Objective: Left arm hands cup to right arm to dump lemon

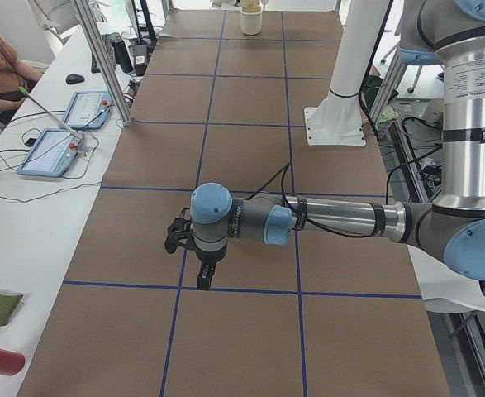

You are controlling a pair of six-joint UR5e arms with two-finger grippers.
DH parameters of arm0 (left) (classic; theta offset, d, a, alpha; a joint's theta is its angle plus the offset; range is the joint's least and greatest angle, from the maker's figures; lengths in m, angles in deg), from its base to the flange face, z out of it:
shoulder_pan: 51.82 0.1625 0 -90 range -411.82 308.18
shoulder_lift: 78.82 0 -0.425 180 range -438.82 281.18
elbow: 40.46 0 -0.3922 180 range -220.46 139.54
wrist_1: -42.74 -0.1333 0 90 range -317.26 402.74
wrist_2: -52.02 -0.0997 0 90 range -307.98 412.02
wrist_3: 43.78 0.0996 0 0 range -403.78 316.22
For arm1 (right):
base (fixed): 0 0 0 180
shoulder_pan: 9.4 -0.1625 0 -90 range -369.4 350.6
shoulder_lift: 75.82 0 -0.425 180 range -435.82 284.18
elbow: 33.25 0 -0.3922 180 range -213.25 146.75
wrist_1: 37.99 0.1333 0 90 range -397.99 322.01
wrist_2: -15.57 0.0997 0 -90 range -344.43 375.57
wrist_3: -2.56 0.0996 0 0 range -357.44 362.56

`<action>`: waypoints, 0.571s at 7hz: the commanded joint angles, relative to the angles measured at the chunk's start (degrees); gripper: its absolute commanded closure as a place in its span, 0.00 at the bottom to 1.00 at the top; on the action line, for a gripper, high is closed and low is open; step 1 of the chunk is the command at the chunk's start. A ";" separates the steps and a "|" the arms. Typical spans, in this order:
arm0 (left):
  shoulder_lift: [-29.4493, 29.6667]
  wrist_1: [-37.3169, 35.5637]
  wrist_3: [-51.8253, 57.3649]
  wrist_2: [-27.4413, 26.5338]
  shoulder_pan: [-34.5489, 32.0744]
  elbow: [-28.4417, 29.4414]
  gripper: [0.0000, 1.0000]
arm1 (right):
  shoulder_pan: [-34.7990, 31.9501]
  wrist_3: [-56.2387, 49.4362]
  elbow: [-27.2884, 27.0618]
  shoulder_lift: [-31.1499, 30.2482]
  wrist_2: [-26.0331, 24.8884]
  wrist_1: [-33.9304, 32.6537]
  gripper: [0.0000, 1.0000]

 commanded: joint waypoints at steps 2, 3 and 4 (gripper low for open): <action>-0.16 -0.03 -4.36 -3.30 -0.08 0.21 0.00 | 0.00 0.01 0.05 0.00 -0.01 0.09 0.00; -0.16 -0.03 -6.38 -3.40 -0.08 0.64 0.00 | 0.00 0.01 0.05 0.00 -0.01 0.09 0.00; -0.07 0.06 -6.75 -3.40 -0.08 0.73 0.00 | 0.00 0.01 0.05 0.09 -0.01 0.00 0.00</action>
